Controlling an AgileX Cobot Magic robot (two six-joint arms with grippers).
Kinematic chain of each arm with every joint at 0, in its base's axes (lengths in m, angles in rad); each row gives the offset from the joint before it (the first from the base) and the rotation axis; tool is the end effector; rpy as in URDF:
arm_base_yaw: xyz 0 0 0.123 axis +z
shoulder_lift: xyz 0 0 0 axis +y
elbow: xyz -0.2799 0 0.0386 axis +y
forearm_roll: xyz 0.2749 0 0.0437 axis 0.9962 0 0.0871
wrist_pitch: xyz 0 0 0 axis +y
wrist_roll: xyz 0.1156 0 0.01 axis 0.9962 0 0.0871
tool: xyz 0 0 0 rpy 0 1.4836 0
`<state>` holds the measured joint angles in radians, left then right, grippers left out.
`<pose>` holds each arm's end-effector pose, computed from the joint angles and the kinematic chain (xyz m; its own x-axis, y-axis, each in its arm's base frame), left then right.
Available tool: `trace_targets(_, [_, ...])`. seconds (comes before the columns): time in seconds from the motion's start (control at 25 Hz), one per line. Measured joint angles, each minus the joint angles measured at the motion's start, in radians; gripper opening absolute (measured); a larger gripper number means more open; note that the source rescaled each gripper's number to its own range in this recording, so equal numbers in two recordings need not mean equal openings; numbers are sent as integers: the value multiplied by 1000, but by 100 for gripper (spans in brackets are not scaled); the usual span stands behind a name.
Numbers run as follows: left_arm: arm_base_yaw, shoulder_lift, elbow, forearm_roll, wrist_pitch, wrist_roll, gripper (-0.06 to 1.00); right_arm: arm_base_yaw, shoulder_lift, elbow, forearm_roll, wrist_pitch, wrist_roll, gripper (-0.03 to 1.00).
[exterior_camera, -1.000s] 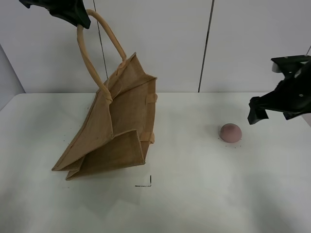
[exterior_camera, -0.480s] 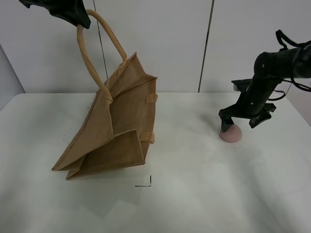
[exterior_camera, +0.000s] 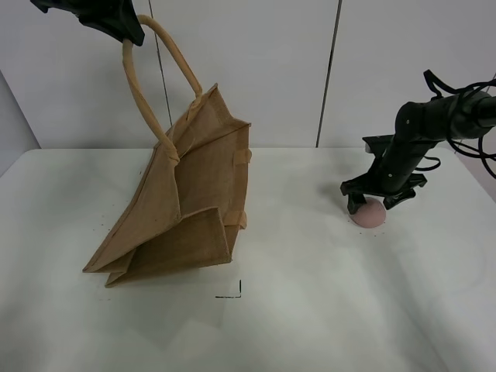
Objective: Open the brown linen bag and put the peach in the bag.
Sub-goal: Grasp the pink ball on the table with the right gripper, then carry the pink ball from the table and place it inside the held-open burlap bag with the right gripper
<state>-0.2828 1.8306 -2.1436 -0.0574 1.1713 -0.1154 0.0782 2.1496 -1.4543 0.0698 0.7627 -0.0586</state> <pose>0.4212 -0.1288 0.4290 -0.7058 0.0623 -0.7057 0.2203 0.9661 -0.1350 0.4458 0.0405 0.0801 -0.9761 -0.0846 -0.2002 -0.0955 0.9944 0.0456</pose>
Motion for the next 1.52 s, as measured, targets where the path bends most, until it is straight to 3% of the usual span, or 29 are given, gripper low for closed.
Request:
trace_targets(0.24, [0, 0, 0, 0, 0, 0, 0, 0, 0, 0, 15, 0, 0, 58])
trace_targets(0.28, [0, 0, 0, 0, 0, 0, 0, 0, 0, 0, 15, 5, 0, 51])
trace_targets(0.4, [0, 0, 0, 0, 0, 0, 0, 0, -1, -4, 15, 15, 0, 13])
trace_targets(0.48, [0, 0, 0, 0, 0, 0, 0, 0, -1, -24, 16, 38, 0, 0])
trace_targets(0.72, [0, 0, 0, 0, 0, 0, 0, 0, -20, -204, 85, 222, -32, 0])
trace_targets(1.08, [0, -37, 1, 2, 0, 3, 0, 10, -147, -443, 355, 351, -162, 0])
trace_targets(1.32, [0, -39, 1, 2, 0, 6, 0, 138, -155, -465, 485, 336, -262, 0])
trace_targets(1.52, [0, -39, 1, 2, 0, 15, 0, 278, -131, -466, 509, 214, -277, 0])
